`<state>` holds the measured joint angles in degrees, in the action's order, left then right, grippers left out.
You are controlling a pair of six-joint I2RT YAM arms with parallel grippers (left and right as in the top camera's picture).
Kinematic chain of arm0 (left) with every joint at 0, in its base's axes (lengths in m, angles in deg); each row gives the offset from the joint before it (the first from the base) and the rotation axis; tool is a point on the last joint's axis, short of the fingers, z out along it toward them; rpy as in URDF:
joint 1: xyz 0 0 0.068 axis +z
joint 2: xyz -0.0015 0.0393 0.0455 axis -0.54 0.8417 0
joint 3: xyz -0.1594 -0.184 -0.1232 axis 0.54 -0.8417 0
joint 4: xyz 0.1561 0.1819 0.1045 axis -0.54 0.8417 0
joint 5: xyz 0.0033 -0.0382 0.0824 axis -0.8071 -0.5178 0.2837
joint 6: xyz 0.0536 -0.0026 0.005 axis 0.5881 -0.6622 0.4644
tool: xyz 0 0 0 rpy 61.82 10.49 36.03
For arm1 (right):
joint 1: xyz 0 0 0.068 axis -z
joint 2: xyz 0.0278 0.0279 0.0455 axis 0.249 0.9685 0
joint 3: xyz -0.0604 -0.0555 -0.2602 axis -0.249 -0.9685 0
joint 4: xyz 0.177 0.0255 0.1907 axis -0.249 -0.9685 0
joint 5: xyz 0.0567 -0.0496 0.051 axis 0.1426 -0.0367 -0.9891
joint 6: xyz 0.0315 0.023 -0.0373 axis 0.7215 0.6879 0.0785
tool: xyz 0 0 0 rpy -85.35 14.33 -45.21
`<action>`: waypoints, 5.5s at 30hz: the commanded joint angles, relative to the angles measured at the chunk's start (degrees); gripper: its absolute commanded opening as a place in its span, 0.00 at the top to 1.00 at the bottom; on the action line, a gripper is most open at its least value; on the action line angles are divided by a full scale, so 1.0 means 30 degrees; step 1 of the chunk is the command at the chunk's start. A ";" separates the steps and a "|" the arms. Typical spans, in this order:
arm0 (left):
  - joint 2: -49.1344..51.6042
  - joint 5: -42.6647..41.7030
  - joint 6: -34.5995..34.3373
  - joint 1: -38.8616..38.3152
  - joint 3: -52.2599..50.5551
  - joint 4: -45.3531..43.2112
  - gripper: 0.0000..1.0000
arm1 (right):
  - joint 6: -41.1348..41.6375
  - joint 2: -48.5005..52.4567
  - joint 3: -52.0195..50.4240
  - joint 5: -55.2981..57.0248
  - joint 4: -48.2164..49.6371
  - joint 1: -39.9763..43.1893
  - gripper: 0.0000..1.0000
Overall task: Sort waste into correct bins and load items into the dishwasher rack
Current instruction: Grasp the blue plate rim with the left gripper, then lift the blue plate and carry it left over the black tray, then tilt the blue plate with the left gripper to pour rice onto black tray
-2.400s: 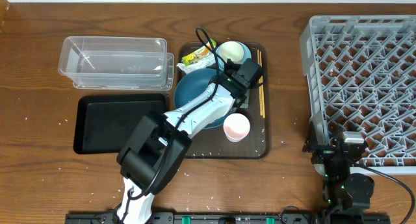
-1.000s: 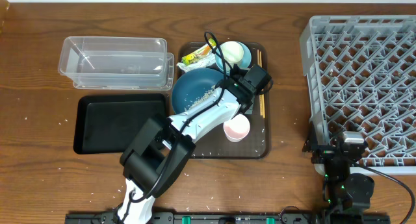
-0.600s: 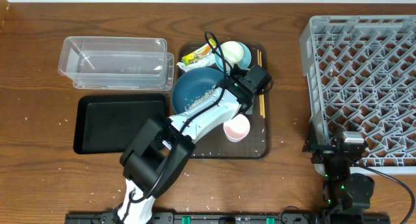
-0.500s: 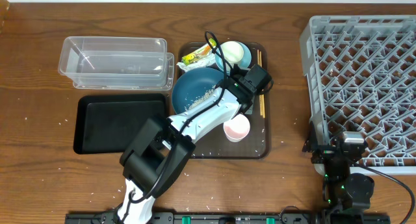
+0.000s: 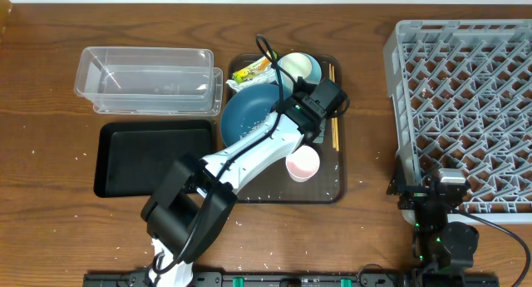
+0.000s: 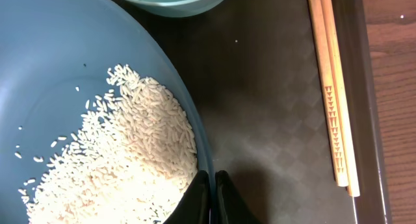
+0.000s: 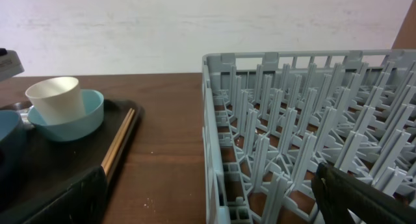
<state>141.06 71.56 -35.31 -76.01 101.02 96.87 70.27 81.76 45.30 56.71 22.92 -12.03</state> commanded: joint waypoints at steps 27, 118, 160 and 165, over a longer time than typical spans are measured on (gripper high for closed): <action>-0.3206 0.1894 0.0328 0.0095 0.0182 0.1209 0.94 | -0.0211 0.0007 -0.0029 0.0066 -0.0058 0.0000 0.01; -0.8823 -1.1657 -0.2120 1.3034 0.0175 0.7919 0.94 | -0.0211 0.0007 -0.0029 0.0066 -0.0066 0.0000 0.01; -0.8816 -2.2578 0.0277 2.0006 -0.1086 0.6812 0.94 | -0.0211 0.0007 -0.0029 0.0066 -0.0058 0.0000 0.01; -0.8816 -2.3518 0.0721 2.0560 -0.1086 0.6921 0.94 | -0.0211 0.0007 -0.0029 0.0066 -0.0066 0.0000 0.01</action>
<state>115.97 5.37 -35.22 -15.32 97.96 117.59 70.27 81.76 45.30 56.71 22.92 -12.03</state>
